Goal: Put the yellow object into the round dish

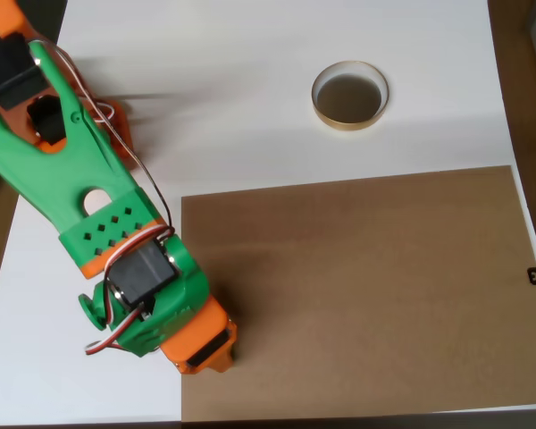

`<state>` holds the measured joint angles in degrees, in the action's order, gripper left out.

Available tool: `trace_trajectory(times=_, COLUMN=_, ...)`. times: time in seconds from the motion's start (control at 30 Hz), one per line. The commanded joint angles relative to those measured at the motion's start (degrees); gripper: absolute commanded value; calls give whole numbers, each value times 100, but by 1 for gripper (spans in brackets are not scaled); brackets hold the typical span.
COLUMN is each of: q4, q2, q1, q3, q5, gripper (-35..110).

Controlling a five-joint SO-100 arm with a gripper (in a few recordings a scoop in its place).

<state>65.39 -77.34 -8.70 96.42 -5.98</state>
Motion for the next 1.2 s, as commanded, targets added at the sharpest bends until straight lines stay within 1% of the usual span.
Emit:
trace_trajectory(times=0.0, q4=79, q2=-202, q1=-35, q3=-308, q5=-53, gripper=4)
trace_trajectory(times=0.13, q4=105, q2=-229, q1=-18, q3=-343, q5=-35, gripper=0)
trace_trajectory(times=0.4, q4=158, q2=-668, q1=-9, q3=-246, q5=18, gripper=0)
trace_trajectory(times=0.7, q4=202, q2=-2566, q1=246, q3=466, q5=97, gripper=0)
trace_trajectory(times=0.9, q4=439, q2=-3727, q1=729, q3=870, q5=0, gripper=0)
trace_trajectory(times=1.17, q4=782, q2=-4834, q1=1441, q3=1292, q5=-62, gripper=0)
